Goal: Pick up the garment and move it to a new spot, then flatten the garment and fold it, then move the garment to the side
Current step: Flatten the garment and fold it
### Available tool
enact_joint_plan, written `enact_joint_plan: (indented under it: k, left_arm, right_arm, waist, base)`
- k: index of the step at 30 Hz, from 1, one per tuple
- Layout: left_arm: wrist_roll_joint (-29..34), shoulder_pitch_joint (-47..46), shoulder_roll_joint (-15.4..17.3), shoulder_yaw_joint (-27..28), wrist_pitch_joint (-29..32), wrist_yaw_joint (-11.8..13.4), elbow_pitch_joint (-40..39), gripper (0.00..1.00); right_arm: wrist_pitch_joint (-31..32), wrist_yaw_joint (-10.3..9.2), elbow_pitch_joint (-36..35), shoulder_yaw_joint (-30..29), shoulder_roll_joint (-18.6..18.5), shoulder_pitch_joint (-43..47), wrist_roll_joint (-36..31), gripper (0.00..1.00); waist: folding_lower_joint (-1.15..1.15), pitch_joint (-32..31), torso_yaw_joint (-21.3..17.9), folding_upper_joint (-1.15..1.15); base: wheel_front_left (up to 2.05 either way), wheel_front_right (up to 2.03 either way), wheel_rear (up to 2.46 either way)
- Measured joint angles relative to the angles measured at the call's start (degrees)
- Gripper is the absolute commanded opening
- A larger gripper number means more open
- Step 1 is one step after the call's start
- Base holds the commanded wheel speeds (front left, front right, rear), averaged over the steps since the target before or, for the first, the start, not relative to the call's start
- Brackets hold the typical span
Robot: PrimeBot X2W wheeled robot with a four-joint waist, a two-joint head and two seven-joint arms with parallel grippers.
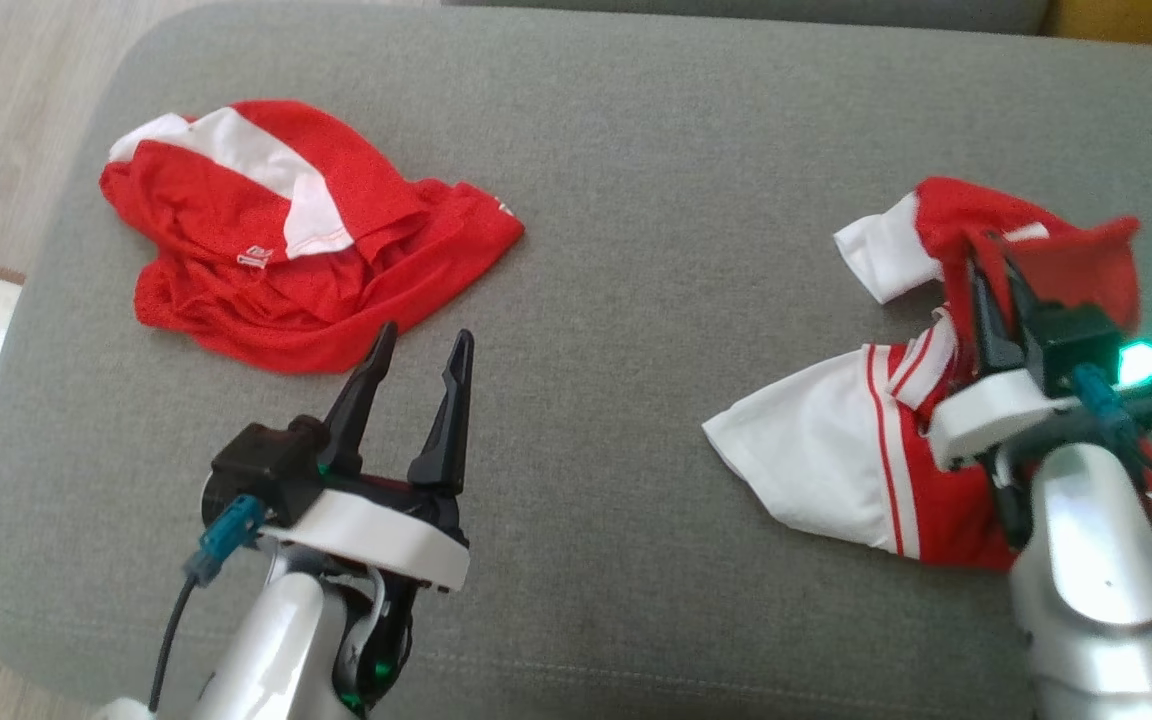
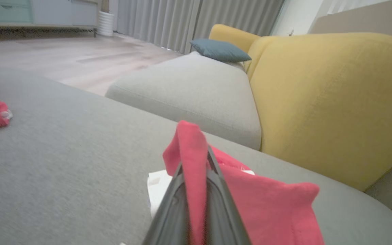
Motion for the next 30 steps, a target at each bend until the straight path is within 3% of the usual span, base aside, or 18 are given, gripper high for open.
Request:
enact_joint_plan:
  k: [11, 21, 24, 28, 29, 30]
  left_arm:
    - [-0.08, 0.40, 0.00, 0.89, 0.00, 0.01, 1.46, 1.00]
    - [-1.01, 1.77, 0.00, 1.57, 0.00, 0.12, 1.22, 1.00]
    - [-1.02, 2.08, 0.00, 1.63, 0.00, 0.47, 1.07, 1.00]
    - [-1.38, 2.44, 0.00, 1.51, 0.00, 0.53, 0.73, 1.00]
    - [-1.66, 2.48, 0.00, 1.42, 0.00, 0.53, 0.71, 1.00]
    - [-1.66, 2.48, 0.00, 1.42, 0.00, 0.53, 0.71, 1.00]
  right_arm:
    - [-3.36, 0.00, -4.28, 9.81, -0.18, -9.04, 12.20, 0.00]
    - [-3.82, 0.00, -12.16, 12.32, -0.59, -17.00, 19.68, 0.00]
    - [-3.91, 0.00, -9.22, 10.09, -0.56, -17.20, 19.67, 0.00]
    - [-1.56, 0.00, -2.32, 3.02, -0.63, -15.79, 12.80, 0.00]
    - [0.09, 0.00, 0.74, -1.10, -0.45, -14.57, 9.65, 0.00]
    - [0.09, 0.00, 0.74, -1.10, -0.45, -14.57, 9.65, 0.00]
  waist:
    - [0.00, -3.76, -1.15, 0.00]
    - [0.00, -5.02, -0.76, 0.00]
    - [0.00, -5.14, -0.69, 0.00]
    - [0.00, -4.79, -0.71, 0.00]
    - [0.00, -4.47, -0.89, 0.00]
    - [0.00, -4.47, -0.89, 0.00]
  base:
    - [0.00, 0.00, 0.00]
    - [0.00, 0.00, 0.00]
    - [0.00, 0.00, 0.00]
    - [0.00, 0.00, 0.00]
    - [0.00, 0.00, 0.00]
    - [0.00, 0.00, 0.00]
